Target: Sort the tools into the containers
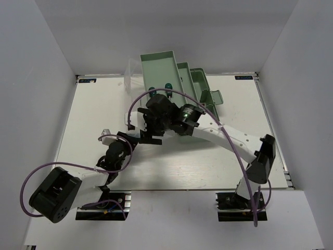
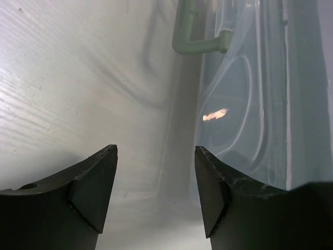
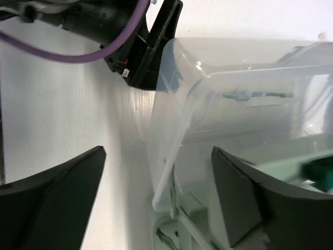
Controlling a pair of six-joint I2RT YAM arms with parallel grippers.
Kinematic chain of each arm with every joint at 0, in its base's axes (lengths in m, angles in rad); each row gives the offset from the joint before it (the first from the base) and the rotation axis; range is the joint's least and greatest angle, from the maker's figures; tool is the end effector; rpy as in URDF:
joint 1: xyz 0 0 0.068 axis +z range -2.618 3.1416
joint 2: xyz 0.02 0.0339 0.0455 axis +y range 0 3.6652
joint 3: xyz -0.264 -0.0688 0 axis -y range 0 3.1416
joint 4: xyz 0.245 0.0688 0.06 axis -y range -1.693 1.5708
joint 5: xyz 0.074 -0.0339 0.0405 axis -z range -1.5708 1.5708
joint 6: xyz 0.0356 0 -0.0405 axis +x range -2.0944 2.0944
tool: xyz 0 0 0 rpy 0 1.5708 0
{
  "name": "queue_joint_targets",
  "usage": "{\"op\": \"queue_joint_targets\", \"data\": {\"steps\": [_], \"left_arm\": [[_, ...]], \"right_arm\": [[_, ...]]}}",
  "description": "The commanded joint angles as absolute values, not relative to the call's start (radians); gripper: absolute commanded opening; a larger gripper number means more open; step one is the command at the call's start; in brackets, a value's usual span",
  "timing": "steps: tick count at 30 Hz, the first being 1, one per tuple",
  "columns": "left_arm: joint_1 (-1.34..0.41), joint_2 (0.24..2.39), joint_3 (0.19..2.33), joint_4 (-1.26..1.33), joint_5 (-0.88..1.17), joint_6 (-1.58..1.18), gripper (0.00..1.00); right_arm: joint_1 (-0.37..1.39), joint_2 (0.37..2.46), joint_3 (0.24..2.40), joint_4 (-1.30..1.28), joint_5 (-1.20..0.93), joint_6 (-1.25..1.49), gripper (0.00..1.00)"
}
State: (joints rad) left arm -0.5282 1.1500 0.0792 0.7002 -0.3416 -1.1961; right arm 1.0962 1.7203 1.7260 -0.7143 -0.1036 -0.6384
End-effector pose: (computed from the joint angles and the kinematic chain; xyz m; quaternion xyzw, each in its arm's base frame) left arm 0.1637 -0.0817 0.1293 -0.3573 0.7369 -0.3312 0.4687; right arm 0.1736 0.3460 0.3648 -0.7059 0.5704 0.1405 0.3957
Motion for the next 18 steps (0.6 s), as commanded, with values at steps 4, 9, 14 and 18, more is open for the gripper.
{"op": "queue_joint_targets", "data": {"steps": [4,9,14,18], "left_arm": [[-0.509,1.13,0.158,0.732,-0.299,-1.163,0.71],[-0.5,1.15,0.179,0.732,-0.29,-1.163,0.71],[-0.5,1.161,0.21,0.723,-0.281,-1.163,0.71],[-0.491,1.161,0.242,0.703,-0.281,-1.163,0.71]], "right_arm": [[1.088,1.566,1.784,-0.909,-0.172,-0.799,0.27],[1.057,1.467,1.758,-0.849,0.167,-0.822,0.0],[0.864,1.394,1.473,-0.054,0.791,-0.917,0.0],[0.555,1.511,1.636,-0.436,0.642,-0.545,0.25]]}}
